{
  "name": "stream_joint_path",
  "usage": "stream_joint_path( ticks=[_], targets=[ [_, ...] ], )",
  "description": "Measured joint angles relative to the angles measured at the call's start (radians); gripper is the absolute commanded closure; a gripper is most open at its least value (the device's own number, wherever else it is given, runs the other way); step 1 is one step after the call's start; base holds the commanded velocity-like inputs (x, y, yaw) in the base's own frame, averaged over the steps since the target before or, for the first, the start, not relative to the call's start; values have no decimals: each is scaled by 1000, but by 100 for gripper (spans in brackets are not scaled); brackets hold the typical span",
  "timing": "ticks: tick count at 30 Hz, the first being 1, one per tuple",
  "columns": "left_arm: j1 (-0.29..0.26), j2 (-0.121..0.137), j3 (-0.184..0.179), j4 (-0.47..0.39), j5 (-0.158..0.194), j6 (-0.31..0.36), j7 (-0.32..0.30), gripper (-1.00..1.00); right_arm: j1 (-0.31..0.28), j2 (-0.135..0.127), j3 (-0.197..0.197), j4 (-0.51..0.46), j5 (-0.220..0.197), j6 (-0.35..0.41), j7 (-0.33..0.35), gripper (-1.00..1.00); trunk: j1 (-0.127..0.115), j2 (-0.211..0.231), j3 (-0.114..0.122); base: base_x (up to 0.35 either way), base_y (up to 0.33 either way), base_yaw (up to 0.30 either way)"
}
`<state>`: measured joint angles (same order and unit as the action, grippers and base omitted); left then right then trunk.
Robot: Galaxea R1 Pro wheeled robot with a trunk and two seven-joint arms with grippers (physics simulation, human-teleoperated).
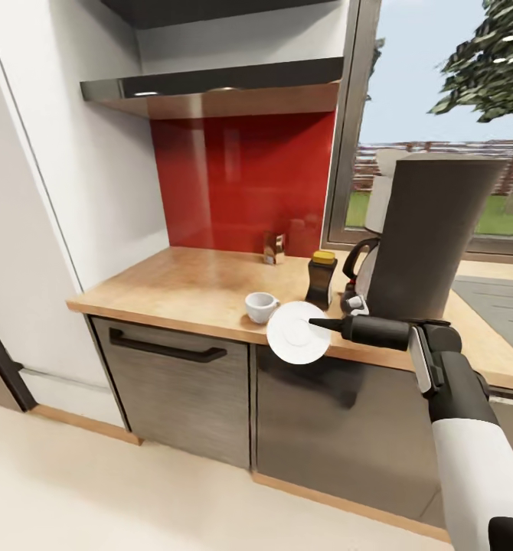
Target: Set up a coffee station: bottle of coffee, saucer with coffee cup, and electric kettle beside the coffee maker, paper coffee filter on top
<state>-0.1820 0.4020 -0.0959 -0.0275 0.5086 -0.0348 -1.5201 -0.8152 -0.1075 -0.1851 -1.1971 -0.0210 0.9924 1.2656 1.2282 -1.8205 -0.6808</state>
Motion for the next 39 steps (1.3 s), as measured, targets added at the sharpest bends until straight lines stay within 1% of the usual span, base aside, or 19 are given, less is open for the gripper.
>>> stream_joint_path(
  ticks=[6, 13, 23, 28, 39],
  targets=[
    [0, 0, 0, 0, 0, 0, 0, -100, 0, 0, 0, 0, 0, 1, 0, 100, 0, 0, 0, 13, 76, -273],
    [0, 1, 0, 0, 0, 0, 0, -100, 0, 0, 0, 0, 0, 1, 0, 100, 0, 0, 0, 1, 269, -276],
    [0, 1, 0, 0, 0, -1, -1, -100, 0, 0, -1, 1, 0, 0, 0, 100, 0, 0, 0, 0, 307, -66],
    [0, 1, 0, 1, 0, -1, -1, -100, 0, 0, 0, 0, 0, 1, 0, 100, 0, 0, 0, 0, 286, -215],
    [0, 1, 0, 0, 0, 0, 1, -100, 0, 0, 0, 2, 0, 1, 0, 100, 0, 0, 0, 0, 46, -282]
  ],
)
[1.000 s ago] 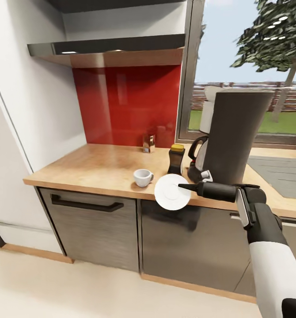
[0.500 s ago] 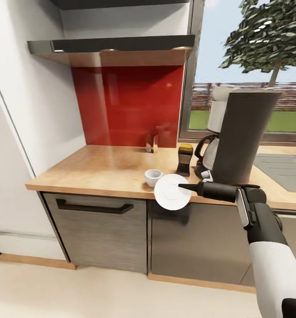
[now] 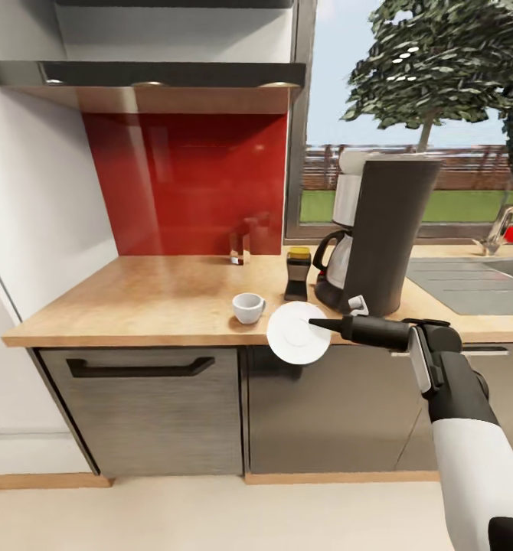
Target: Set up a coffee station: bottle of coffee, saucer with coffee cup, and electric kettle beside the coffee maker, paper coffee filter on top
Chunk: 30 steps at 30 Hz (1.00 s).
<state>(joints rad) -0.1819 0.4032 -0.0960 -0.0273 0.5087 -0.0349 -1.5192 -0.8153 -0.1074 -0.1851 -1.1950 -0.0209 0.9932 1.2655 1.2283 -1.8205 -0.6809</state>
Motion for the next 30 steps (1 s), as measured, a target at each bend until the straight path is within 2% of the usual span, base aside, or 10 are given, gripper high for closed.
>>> stream_joint_path(
  ticks=[16, 22, 26, 30],
  targets=[
    [0, 0, 0, 1, 0, 0, 2, -100, 0, 0, -1, 25, 0, -1, 0, 100, 0, 0, 0, 4, 16, -285],
    [0, 0, 0, 1, 0, 0, 2, -100, 0, 0, -1, 25, 0, -1, 0, 100, 0, 0, 0, 75, 216, -67],
    [2, -22, 0, -2, 2, -4, 2, -100, -5, 22, -3, 2, 2, -5, 16, 100, 0, 0, 0, 0, 0, 0],
    [2, -30, 1, -2, 1, -4, 2, -100, -5, 22, -3, -21, 2, -5, 17, 100, 0, 0, 0, 0, 0, 0]
  ],
)
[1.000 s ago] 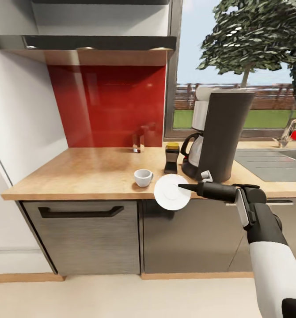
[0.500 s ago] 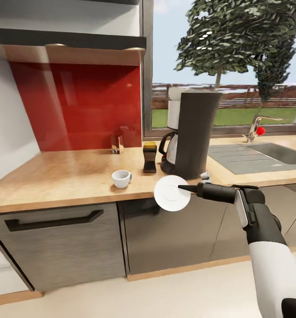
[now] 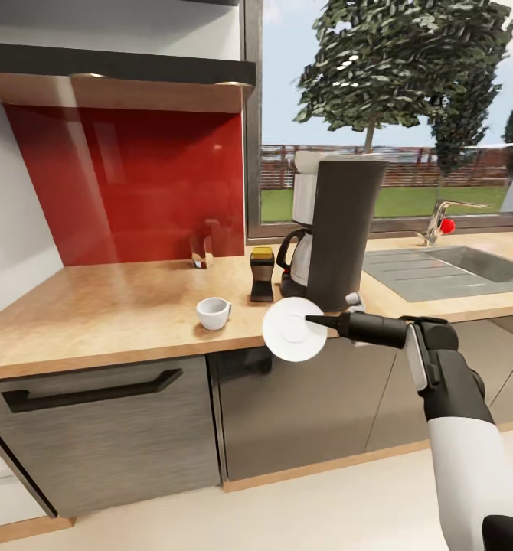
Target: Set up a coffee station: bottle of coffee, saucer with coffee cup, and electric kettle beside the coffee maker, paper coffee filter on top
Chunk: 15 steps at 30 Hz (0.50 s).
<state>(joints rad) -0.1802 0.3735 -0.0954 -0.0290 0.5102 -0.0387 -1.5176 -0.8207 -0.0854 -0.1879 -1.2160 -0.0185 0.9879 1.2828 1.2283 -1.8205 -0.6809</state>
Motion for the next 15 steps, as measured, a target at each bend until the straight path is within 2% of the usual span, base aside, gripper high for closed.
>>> stream_joint_path(
  ticks=[13, 15],
  targets=[
    [0, 0, 0, 0, 0, 0, 0, -100, 0, 0, 0, -12, 0, 0, 0, 100, 0, 0, 0, 0, 2, 0],
    [6, -2, -2, 0, 0, -5, 4, -100, 1, 5, 1, -9, -2, 1, -5, 100, 0, 0, 0, 0, 145, 0]
  ],
)
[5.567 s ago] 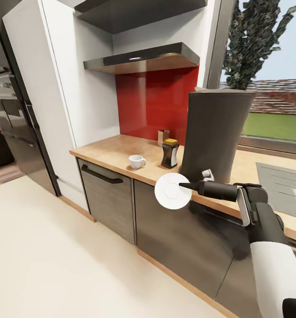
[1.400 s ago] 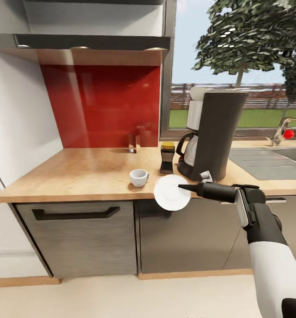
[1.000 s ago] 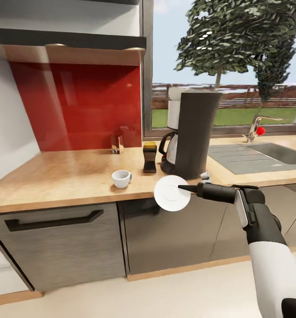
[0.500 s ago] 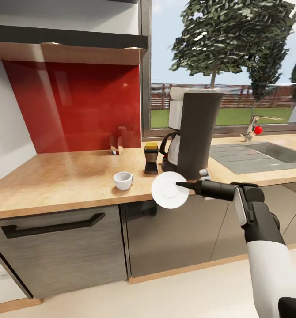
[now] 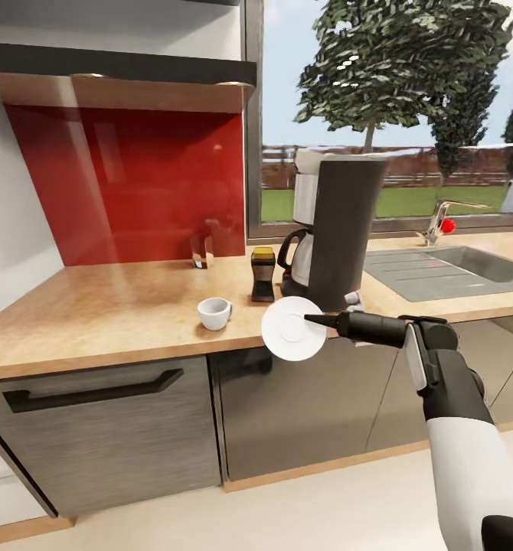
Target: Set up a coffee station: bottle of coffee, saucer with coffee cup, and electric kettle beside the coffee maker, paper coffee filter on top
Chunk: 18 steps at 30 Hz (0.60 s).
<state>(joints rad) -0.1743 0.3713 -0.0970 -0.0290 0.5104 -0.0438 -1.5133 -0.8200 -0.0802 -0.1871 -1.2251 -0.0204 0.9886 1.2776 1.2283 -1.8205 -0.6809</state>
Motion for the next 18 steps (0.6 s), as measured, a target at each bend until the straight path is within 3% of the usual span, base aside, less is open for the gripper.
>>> stream_joint_path(
  ticks=[7, 8, 18],
  targets=[
    [10, -4, 3, 0, 0, -20, 39, -100, 0, 30, 0, 2, -28, 2, -11, 100, 0, 0, 0, 0, 101, 0],
    [10, -4, 3, 0, 0, -21, 72, -100, 0, 31, 0, 2, -59, 5, -12, 100, 0, 0, 0, 0, 89, 0],
    [11, -3, 4, 0, 0, -21, 77, -100, 0, 32, 0, 3, -62, 4, -14, 100, 0, 0, 0, 0, 226, -1]
  ],
)
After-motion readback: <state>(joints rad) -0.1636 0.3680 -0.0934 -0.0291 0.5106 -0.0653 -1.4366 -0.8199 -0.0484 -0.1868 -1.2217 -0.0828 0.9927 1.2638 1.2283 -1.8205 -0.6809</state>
